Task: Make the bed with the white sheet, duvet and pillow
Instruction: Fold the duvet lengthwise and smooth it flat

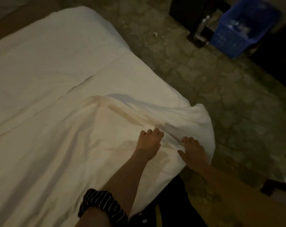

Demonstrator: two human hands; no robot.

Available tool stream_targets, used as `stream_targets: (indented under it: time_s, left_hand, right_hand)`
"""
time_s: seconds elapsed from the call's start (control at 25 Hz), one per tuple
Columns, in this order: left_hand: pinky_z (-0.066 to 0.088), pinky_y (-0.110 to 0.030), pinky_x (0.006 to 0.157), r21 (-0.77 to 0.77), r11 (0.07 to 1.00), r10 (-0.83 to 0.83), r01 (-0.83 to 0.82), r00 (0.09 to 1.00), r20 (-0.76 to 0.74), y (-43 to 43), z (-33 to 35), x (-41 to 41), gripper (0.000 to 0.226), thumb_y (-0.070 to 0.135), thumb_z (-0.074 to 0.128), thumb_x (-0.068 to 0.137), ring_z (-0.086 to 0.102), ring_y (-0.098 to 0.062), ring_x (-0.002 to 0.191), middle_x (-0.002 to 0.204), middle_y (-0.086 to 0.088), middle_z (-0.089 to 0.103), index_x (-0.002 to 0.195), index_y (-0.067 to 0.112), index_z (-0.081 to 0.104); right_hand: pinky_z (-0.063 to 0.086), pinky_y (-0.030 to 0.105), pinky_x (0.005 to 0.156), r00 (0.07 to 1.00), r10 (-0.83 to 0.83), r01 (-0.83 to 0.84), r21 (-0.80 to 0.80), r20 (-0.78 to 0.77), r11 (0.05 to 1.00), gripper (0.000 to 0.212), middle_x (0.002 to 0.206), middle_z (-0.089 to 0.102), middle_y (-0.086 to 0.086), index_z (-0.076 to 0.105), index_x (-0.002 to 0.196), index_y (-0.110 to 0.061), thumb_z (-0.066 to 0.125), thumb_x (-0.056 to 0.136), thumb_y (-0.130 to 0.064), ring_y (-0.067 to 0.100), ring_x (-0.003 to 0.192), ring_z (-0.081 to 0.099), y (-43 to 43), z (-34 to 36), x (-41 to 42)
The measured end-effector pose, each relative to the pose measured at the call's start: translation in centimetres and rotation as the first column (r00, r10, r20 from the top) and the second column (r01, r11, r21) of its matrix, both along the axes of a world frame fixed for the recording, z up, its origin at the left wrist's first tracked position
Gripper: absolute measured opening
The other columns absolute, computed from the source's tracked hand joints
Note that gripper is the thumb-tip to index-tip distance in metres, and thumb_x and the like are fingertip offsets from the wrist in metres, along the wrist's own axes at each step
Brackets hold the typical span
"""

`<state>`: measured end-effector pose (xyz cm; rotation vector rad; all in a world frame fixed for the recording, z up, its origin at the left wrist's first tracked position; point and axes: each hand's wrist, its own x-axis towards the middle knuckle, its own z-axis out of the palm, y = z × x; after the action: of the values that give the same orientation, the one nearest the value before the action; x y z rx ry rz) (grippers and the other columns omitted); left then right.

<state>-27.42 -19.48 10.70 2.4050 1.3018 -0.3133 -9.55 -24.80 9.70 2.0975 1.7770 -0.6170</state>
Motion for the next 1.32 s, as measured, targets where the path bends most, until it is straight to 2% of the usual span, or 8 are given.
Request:
stream_targets:
  time_s: [0.16, 0.28, 0.44, 0.6, 0.76, 0.92, 1.04, 1.32]
  left_hand:
    - [0.049, -0.032, 0.061, 0.068, 0.993, -0.093, 0.094, 0.996, -0.020, -1.4, -3.3, 3.6, 0.050, 0.020, 0.088, 0.050, 0.062, -0.024, 0.076, 0.094, -0.003, 0.063, 0.095, 0.019, 0.068]
    - [0.049, -0.032, 0.060, 0.155, 0.984, -0.092, 0.091, 0.996, -0.001, -0.9, -6.7, 5.4, 0.041, 0.011, 0.071, 0.058, 0.062, -0.027, 0.078, 0.097, -0.005, 0.065, 0.099, 0.018, 0.066]
    - [0.045, -0.034, 0.062, 0.314, 0.948, -0.047, 0.041, 0.999, 0.013, 0.9, -9.7, 7.5, 0.030, 0.014, 0.039, 0.075, 0.052, -0.027, 0.082, 0.097, -0.003, 0.061, 0.099, 0.022, 0.055]
    - [0.044, -0.034, 0.063, 0.337, 0.941, -0.063, 0.043, 0.997, 0.047, 1.3, -9.3, 8.8, 0.023, 0.010, 0.049, 0.072, 0.061, -0.026, 0.073, 0.083, 0.000, 0.063, 0.081, 0.018, 0.068]
    - [0.035, -0.034, 0.070, 0.308, 0.951, -0.058, 0.011, 0.988, 0.142, 1.6, -6.1, 10.2, 0.014, 0.008, 0.058, 0.067, 0.057, -0.023, 0.068, 0.074, 0.001, 0.060, 0.072, 0.020, 0.064]
    - [0.031, -0.034, 0.070, 0.306, 0.951, -0.084, 0.039, 0.987, 0.136, 3.0, -2.2, 12.0, 0.030, 0.007, 0.039, 0.068, 0.055, -0.021, 0.060, 0.068, 0.003, 0.059, 0.067, 0.021, 0.066]
    - [0.029, -0.033, 0.071, 0.328, 0.945, -0.058, 0.004, 0.986, 0.154, 4.4, 1.9, 14.0, 0.023, 0.007, 0.054, 0.063, 0.058, -0.019, 0.059, 0.066, 0.004, 0.060, 0.069, 0.024, 0.068]
    - [0.029, -0.036, 0.094, 0.239, 0.930, 0.234, -0.278, 0.953, 0.194, 10.3, 8.1, 17.0, 0.033, 0.007, 0.048, 0.093, 0.056, -0.026, 0.108, 0.117, -0.005, 0.060, 0.121, 0.019, 0.061]
  right_hand:
    - [0.040, 0.033, 0.092, 0.998, 0.050, -0.051, -0.051, -0.024, 0.997, 0.051, 0.132, 0.044, 0.005, 0.034, 0.136, -0.016, 0.045, 0.096, -0.044, 0.022, 0.120, 0.044, -1.1, -3.1, 1.8]
    - [0.047, 0.036, 0.084, 0.989, 0.143, -0.144, -0.029, -0.045, 0.989, 0.056, 0.121, 0.055, 0.006, 0.046, 0.129, -0.013, 0.061, 0.086, -0.046, 0.024, 0.110, 0.054, -0.1, -5.9, 3.2]
    - [0.049, 0.033, 0.052, 0.983, 0.159, -0.157, 0.028, -0.091, 0.987, 0.069, 0.076, 0.063, 0.006, 0.063, 0.086, -0.010, 0.091, 0.034, -0.046, 0.025, 0.065, 0.063, 0.8, -9.1, 4.9]
    - [0.049, 0.036, 0.056, 0.982, 0.159, -0.160, -0.003, -0.106, 0.987, 0.070, 0.082, 0.062, 0.011, 0.061, 0.092, -0.005, 0.087, 0.043, -0.046, 0.029, 0.071, 0.062, 0.6, -9.2, 5.2]
    - [0.042, 0.029, 0.044, 0.992, 0.016, -0.001, 0.118, -0.126, 0.993, 0.012, 0.069, 0.061, 0.013, 0.057, 0.084, -0.005, 0.054, 0.081, -0.016, 0.029, 0.056, 0.058, 0.7, -7.3, 5.9]
    - [0.045, 0.037, 0.059, 0.996, -0.075, 0.080, 0.151, -0.042, 0.985, 0.020, 0.093, 0.062, 0.016, 0.052, 0.105, -0.004, 0.041, 0.089, -0.005, 0.031, 0.079, 0.059, 2.1, -3.6, 8.3]
    - [0.045, 0.031, 0.081, 0.994, -0.099, 0.109, 0.227, -0.055, 0.968, 0.031, 0.120, 0.055, 0.009, 0.045, 0.127, -0.010, 0.037, 0.097, -0.009, 0.024, 0.106, 0.054, 3.8, 0.2, 10.9]
    - [0.050, 0.037, 0.075, 0.989, -0.096, 0.139, 0.461, -0.115, 0.876, 0.024, 0.093, 0.065, 0.018, 0.061, 0.099, 0.000, 0.071, 0.078, -0.006, 0.034, 0.083, 0.064, 10.9, 7.9, 14.9]
